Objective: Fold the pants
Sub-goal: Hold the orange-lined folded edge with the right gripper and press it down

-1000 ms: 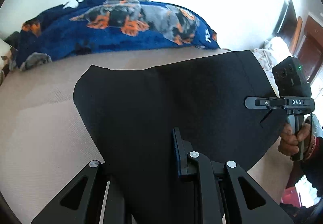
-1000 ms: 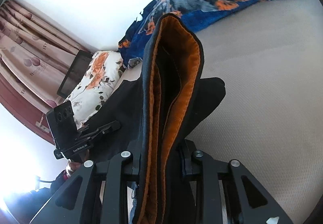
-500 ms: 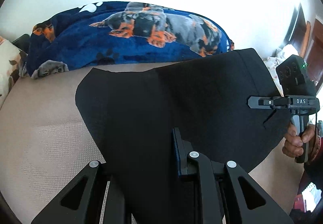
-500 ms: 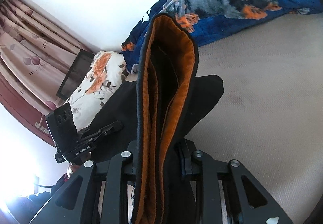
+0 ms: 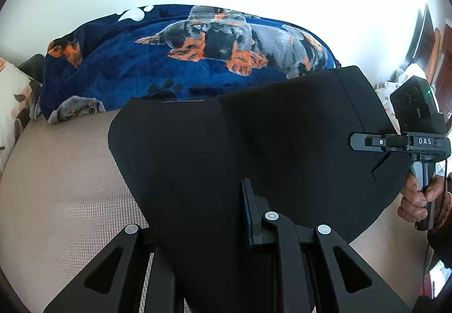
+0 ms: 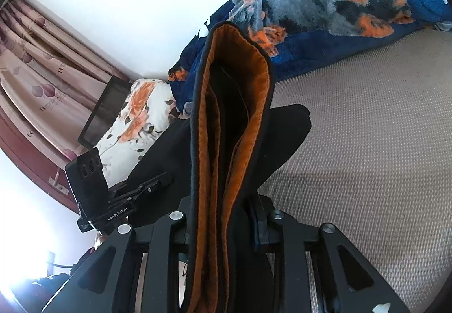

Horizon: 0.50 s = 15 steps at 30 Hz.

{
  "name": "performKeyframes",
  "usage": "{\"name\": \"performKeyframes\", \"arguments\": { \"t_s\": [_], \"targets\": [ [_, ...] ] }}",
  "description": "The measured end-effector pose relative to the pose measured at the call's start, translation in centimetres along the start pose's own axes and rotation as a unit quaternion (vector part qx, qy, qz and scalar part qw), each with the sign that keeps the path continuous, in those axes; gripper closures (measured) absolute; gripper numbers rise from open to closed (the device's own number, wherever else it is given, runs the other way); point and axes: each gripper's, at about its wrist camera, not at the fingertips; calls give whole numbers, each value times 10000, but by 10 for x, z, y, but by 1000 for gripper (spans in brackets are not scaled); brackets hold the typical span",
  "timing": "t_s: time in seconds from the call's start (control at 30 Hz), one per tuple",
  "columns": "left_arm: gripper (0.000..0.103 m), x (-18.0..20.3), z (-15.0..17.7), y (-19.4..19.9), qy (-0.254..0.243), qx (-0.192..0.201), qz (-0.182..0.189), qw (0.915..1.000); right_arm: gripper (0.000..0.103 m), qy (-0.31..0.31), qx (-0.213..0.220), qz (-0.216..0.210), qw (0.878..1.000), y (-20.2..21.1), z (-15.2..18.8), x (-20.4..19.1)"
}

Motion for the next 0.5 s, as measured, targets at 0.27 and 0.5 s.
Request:
{"name": "performKeyframes", "arguments": {
  "t_s": [0.27,0.5],
  "targets": [
    [84,-14,-12,-8,44,15,-75,10000,79,-48,101,-54,9999,-7,-6,4],
    [84,-32,-17,-23,205,-41,-119,9997,79,-111,102,-5,9999,-19,-13,11]
  ]
}}
Point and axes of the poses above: each gripper's, at about its wrist camera, not at the fingertips, and y roughly against the way its jaws point, x to its right, z to its underside, and after that the axes turned 8 degrees about -x, right-handed
